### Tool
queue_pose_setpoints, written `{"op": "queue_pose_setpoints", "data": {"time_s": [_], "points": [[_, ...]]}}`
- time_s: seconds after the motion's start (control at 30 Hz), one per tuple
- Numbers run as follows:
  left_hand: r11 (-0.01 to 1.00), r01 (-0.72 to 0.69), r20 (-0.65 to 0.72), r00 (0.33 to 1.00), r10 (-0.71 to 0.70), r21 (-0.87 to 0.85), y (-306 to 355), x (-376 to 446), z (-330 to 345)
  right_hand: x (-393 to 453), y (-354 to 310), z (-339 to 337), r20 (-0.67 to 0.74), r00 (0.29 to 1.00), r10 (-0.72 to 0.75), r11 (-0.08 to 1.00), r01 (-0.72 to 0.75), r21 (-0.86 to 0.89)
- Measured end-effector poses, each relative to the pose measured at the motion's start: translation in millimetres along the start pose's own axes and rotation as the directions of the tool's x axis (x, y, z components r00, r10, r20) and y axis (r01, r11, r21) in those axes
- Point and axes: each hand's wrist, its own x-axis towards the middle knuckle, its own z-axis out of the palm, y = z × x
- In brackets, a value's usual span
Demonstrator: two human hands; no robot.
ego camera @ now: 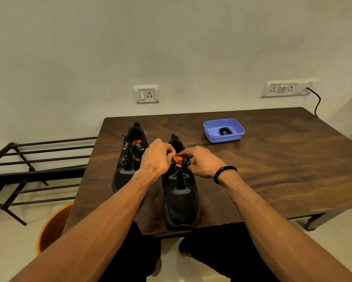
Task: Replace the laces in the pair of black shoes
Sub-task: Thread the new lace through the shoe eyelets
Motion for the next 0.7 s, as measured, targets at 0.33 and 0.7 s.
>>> {"op": "queue_pose_setpoints", "data": {"time_s": [0.33,0.7], "points": [[0.995,0.089,0.084,0.993,-0.085,-0.046,3,11,0,4,6,6,-0.034,0.998,0.054,0.996,-0.051,0.076],[0.963,0.267,0.244,0.936,-0.253,-0.025,6,7,11,6,8,6,-0.045,0.996,0.074,0.989,-0.067,0.132]]}}
